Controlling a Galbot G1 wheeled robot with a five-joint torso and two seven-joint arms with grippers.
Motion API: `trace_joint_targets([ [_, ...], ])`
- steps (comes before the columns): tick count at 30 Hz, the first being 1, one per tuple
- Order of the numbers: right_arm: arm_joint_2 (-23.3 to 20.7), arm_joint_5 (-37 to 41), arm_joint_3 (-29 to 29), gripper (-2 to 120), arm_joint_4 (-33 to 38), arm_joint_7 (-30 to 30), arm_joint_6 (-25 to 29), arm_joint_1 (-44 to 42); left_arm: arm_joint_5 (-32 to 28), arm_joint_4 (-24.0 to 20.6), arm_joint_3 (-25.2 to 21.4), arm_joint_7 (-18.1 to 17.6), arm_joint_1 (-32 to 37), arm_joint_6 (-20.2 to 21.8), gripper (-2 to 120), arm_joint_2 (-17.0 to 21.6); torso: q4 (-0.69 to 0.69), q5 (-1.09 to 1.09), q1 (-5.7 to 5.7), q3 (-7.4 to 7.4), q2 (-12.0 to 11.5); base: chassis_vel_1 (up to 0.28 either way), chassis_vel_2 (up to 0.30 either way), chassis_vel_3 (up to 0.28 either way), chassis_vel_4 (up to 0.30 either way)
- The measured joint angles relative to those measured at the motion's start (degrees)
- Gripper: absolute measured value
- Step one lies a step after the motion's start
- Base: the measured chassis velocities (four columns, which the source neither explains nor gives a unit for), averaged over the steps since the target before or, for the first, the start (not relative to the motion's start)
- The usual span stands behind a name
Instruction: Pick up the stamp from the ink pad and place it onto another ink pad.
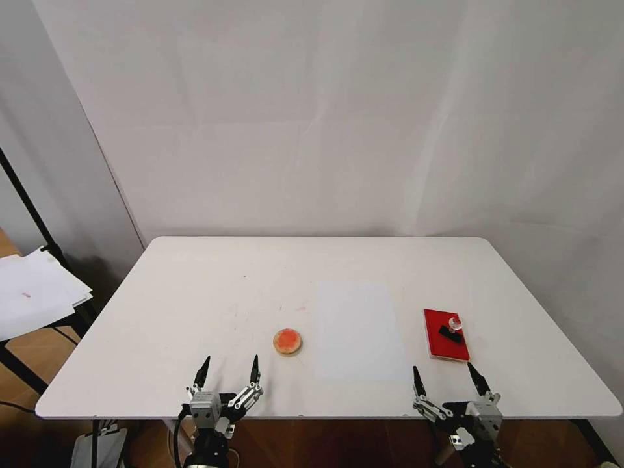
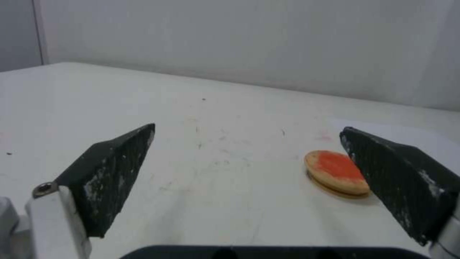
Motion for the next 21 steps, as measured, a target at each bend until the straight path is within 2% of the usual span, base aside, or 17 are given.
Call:
trace_joint_targets([
  [14, 0.0, 0.8, 0.3, 99, -0.2, 0.1, 0.1, 0.7, 0.0, 0.0, 0.0, 0.0, 0.0, 0.0, 102, 0.0, 0.00, 0.00, 0.00, 0.00, 0.0, 0.000, 0.000, 0.000, 0.000],
  [21, -1.9, 4.9, 1.4, 99, -3.5, 0.1, -1.1, 6.7, 0.0, 0.0, 0.0, 0.0, 0.0, 0.0, 102, 0.0, 0.00, 0.01, 0.00, 0.00, 0.0, 0.000, 0.000, 0.000, 0.000],
])
